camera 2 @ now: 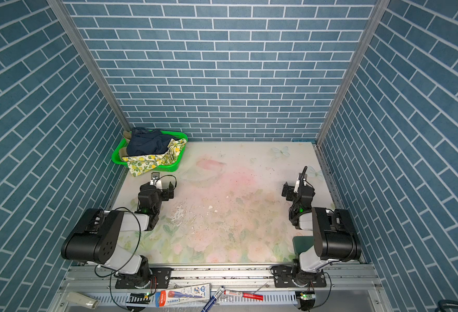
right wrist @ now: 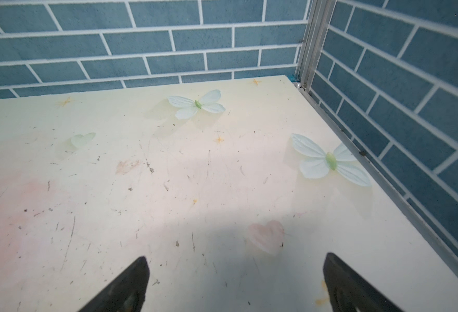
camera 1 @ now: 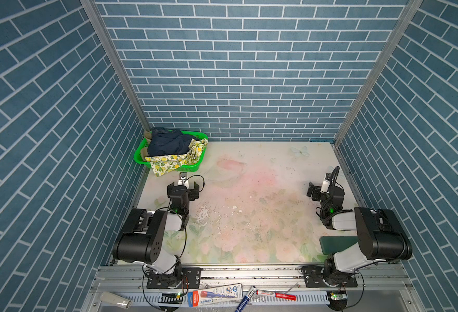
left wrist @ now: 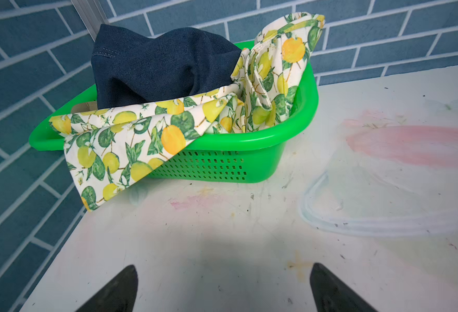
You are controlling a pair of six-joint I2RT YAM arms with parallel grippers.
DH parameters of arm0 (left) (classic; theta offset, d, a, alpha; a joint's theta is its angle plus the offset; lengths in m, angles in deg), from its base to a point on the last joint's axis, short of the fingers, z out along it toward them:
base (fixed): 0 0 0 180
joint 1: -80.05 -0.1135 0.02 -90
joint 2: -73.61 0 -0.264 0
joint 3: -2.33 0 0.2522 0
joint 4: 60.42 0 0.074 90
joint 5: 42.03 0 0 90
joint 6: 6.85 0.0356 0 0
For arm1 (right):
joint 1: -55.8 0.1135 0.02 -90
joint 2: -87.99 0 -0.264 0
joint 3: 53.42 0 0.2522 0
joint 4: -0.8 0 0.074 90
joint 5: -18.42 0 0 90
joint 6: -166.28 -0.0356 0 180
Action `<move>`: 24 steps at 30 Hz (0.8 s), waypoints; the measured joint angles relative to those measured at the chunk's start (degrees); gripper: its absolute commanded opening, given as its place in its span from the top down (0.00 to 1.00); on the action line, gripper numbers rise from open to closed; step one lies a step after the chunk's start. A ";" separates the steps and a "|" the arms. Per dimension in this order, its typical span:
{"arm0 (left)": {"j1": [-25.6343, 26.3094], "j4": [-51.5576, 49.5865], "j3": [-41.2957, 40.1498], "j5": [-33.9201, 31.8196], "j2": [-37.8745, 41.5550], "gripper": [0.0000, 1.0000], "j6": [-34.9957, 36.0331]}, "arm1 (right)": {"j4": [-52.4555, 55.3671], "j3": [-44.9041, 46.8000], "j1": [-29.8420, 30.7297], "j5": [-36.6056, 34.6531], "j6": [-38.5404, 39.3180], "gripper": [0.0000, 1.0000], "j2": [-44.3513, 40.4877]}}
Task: Fold and stack skirts
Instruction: Pick up the skirt from the basket.
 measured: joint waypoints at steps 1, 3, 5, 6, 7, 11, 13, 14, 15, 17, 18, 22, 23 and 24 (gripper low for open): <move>0.26 0.74 -0.57 -0.35 0.00 0.00 0.28 | -0.83 0.35 0.11 -0.22 0.13 0.01 0.00; 0.90 2.29 -1.79 -1.22 0.00 0.00 0.81 | -1.97 1.14 0.20 -0.44 0.15 0.01 0.00; 1.62 4.00 -2.82 -2.25 0.00 0.00 1.29 | -3.19 2.16 0.22 -0.72 0.17 0.01 -0.02; 1.92 4.76 -3.15 -2.86 0.00 0.00 1.44 | -3.50 2.47 0.22 -0.79 0.17 0.01 -0.09; 2.25 5.75 -3.50 -3.58 0.00 0.00 1.66 | -3.63 2.86 0.26 -0.90 0.20 0.01 -0.37; 4.50 8.46 -5.33 -9.25 1.33 0.00 2.29 | -3.23 4.50 0.63 -1.68 0.48 0.01 -4.70; 7.08 7.82 -5.75 -13.38 3.93 0.00 3.39 | -2.27 4.96 1.05 -2.51 0.57 0.01 -8.37; 8.83 6.51 -5.44 -15.19 5.99 0.00 4.15 | -0.85 4.98 1.27 -3.19 0.55 0.01 -11.08; 10.19 5.07 -4.92 -16.70 7.85 0.00 4.63 | 0.26 4.96 1.38 -3.74 0.48 0.01 -13.25; 13.03 -0.59 -2.60 -19.82 13.11 0.00 4.83 | 2.27 4.96 1.57 -5.11 0.28 0.01 -17.64; 13.84 -2.78 -1.46 -20.83 15.34 0.00 4.81 | 2.95 4.96 1.62 -5.81 0.04 0.01 -19.08; 15.87 -19.17 7.54 -23.39 25.57 0.00 3.61 | 7.61 4.96 1.70 -9.11 -1.11 0.01 -23.63; 15.96 -23.15 10.32 -23.56 27.04 0.00 3.19 | 9.11 4.96 1.73 -9.55 -1.46 0.01 -24.74; 15.98 -27.32 13.29 -23.93 28.24 0.01 2.45 | 10.27 4.96 1.73 -9.86 -1.62 0.01 -25.64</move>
